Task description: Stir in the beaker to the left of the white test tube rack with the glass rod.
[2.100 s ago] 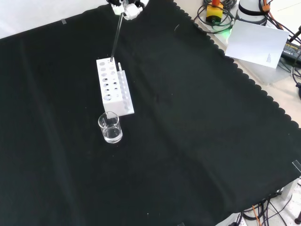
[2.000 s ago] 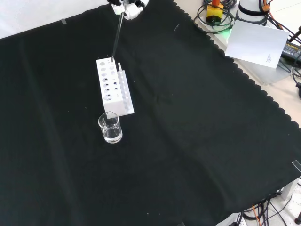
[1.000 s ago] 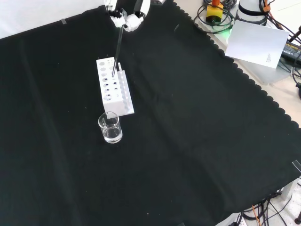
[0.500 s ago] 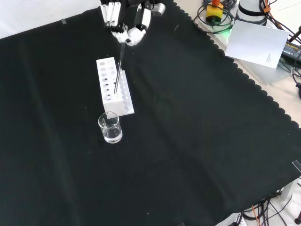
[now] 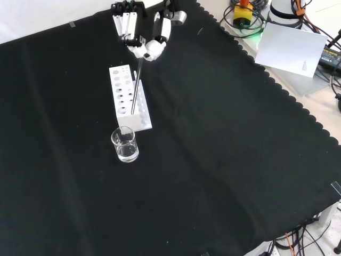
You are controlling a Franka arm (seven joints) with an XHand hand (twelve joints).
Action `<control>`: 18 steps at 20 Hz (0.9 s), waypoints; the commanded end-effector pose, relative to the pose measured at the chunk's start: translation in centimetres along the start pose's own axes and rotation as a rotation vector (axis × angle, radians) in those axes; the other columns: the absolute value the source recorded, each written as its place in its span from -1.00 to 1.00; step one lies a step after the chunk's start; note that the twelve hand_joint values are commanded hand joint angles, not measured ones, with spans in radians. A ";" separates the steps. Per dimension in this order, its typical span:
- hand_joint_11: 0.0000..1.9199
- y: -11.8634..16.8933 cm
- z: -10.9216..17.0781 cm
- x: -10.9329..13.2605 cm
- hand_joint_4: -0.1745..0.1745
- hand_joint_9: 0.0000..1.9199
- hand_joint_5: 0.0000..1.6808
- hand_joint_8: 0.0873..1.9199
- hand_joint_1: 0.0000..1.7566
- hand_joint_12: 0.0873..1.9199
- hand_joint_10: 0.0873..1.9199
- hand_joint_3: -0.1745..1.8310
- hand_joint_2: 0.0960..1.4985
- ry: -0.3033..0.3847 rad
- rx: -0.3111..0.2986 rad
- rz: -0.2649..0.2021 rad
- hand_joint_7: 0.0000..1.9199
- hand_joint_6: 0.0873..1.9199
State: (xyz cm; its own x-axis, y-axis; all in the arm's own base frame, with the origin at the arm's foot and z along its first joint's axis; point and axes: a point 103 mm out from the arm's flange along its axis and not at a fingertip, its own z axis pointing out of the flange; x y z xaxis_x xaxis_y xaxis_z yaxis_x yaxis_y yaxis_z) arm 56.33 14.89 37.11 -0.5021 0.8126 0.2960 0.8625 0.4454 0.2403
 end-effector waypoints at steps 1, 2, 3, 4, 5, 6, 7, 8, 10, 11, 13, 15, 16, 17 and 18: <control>0.72 1.9 2.8 -0.8 -1.00 0.74 0.29 0.24 0.49 -0.33 -0.18 -0.09 -0.14 0.038 0.025 -0.028 0.19 -0.28; 0.72 2.0 3.0 -0.9 -1.00 0.74 0.29 0.24 0.49 -0.33 -0.18 -0.09 -0.14 0.039 0.026 -0.028 0.19 -0.28; 0.72 2.2 3.2 -1.1 -1.00 0.74 0.29 0.24 0.49 -0.33 -0.18 -0.09 -0.14 0.041 0.028 -0.027 0.19 -0.28; 0.72 2.3 3.4 -1.3 -1.00 0.74 0.29 0.24 0.49 -0.33 -0.18 -0.09 -0.14 0.043 0.029 -0.027 0.19 -0.28; 0.72 2.4 3.6 -1.5 -1.00 0.74 0.29 0.24 0.49 -0.33 -0.18 -0.09 -0.14 0.045 0.032 -0.027 0.19 -0.28; 0.72 2.5 3.8 -1.6 -1.00 0.74 0.29 0.24 0.49 -0.33 -0.18 -0.09 -0.14 0.046 0.034 -0.029 0.19 -0.28; 0.72 2.7 4.0 -1.8 -1.00 0.74 0.29 0.24 0.49 -0.33 -0.18 -0.09 -0.14 0.046 0.037 -0.030 0.19 -0.28; 0.72 2.8 4.2 -2.0 -1.00 0.74 0.29 0.24 0.49 -0.33 -0.18 -0.09 -0.14 0.049 0.040 -0.030 0.20 -0.28; 0.72 3.0 4.5 -2.4 -1.00 0.74 0.29 0.24 0.49 -0.33 -0.18 -0.09 -0.14 0.052 0.044 -0.028 0.20 -0.28; 0.72 3.1 4.5 -2.6 -1.00 0.74 0.29 0.24 0.49 -0.33 -0.18 -0.09 -0.14 0.054 0.044 -0.028 0.20 -0.28; 0.72 3.3 4.6 -3.1 -1.00 0.75 0.30 0.24 0.49 -0.33 -0.18 -0.09 -0.14 0.055 0.044 -0.025 0.20 -0.28; 0.72 3.4 4.7 -3.5 -1.00 0.75 0.30 0.24 0.49 -0.33 -0.18 -0.09 -0.14 0.055 0.044 -0.021 0.20 -0.28; 0.72 3.4 4.8 -3.7 -1.00 0.75 0.30 0.24 0.49 -0.33 -0.18 -0.09 -0.14 0.054 0.046 -0.019 0.20 -0.28; 0.72 3.4 4.9 -4.0 -1.00 0.75 0.30 0.24 0.49 -0.33 -0.18 -0.09 -0.14 0.054 0.047 -0.017 0.20 -0.28; 0.72 3.4 5.1 -4.3 -1.00 0.75 0.30 0.24 0.49 -0.33 -0.18 -0.09 -0.14 0.053 0.049 -0.014 0.20 -0.28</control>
State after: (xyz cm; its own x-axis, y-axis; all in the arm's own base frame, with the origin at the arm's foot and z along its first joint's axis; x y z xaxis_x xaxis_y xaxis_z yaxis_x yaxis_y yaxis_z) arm 61.23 15.60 32.59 -0.5224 0.7816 0.3407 0.8527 0.4793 0.2080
